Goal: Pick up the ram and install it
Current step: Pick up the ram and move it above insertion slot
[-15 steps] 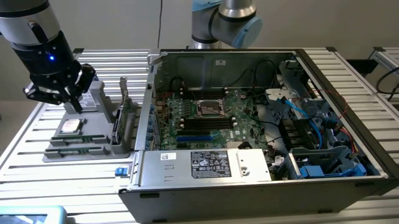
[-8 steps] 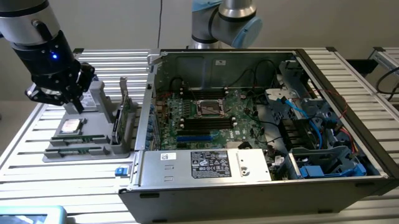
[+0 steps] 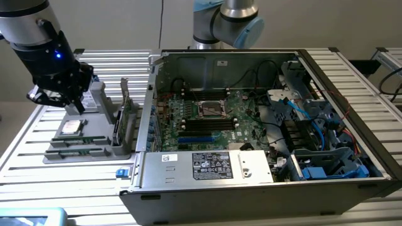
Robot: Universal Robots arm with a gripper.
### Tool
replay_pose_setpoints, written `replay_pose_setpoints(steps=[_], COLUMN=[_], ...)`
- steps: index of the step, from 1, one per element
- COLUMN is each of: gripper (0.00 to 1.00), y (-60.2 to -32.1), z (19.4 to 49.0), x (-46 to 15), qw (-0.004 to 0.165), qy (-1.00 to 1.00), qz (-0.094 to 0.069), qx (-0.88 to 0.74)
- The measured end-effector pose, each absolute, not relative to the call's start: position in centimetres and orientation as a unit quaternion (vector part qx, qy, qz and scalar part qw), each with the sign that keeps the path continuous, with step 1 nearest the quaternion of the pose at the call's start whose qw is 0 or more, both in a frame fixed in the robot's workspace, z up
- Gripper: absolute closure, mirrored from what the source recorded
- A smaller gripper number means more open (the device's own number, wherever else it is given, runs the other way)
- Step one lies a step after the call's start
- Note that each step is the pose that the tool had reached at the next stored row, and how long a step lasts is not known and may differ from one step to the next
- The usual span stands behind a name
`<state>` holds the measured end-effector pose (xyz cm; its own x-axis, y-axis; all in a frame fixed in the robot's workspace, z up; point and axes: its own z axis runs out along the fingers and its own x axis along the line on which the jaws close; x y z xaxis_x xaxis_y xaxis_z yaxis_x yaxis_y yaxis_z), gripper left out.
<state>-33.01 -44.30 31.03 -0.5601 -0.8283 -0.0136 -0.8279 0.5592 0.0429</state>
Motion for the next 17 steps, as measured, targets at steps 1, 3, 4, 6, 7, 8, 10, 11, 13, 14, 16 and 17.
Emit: replay_pose_setpoints(steps=[1,3,4,6,7,8,10,11,13,14,16,17], gripper=[0.89,0.89,0.89,0.89,0.89,0.89,0.89,0.89,0.89,0.89,0.89,0.89], y=[-44.31,-44.30,-44.30,-44.31,-44.31,-44.30,-44.31,-44.30,-44.30,-44.30,-44.30,-44.30], z=[31.03,31.03,31.03,31.03,31.03,31.03,31.03,31.03,31.03,31.03,31.03,31.03], x=[-33.01,-33.01,-33.01,-33.00,-33.00,-33.01,-33.00,-33.00,-33.00,-33.01,-33.01,-33.01], qw=[0.004,0.005,0.005,0.005,0.005,0.006,0.006,0.006,0.007,0.007,0.007,0.007], qy=[-0.879,-0.870,-0.865,-0.856,-0.851,-0.847,-0.837,-0.831,-0.821,-0.816,-0.806,-0.800], qz=[-0.022,-0.022,-0.022,-0.022,-0.022,-0.021,-0.021,-0.021,-0.020,-0.020,-0.019,-0.019], qx=[0.477,0.493,0.501,0.516,0.524,0.532,0.548,0.555,0.570,0.577,0.592,0.600])
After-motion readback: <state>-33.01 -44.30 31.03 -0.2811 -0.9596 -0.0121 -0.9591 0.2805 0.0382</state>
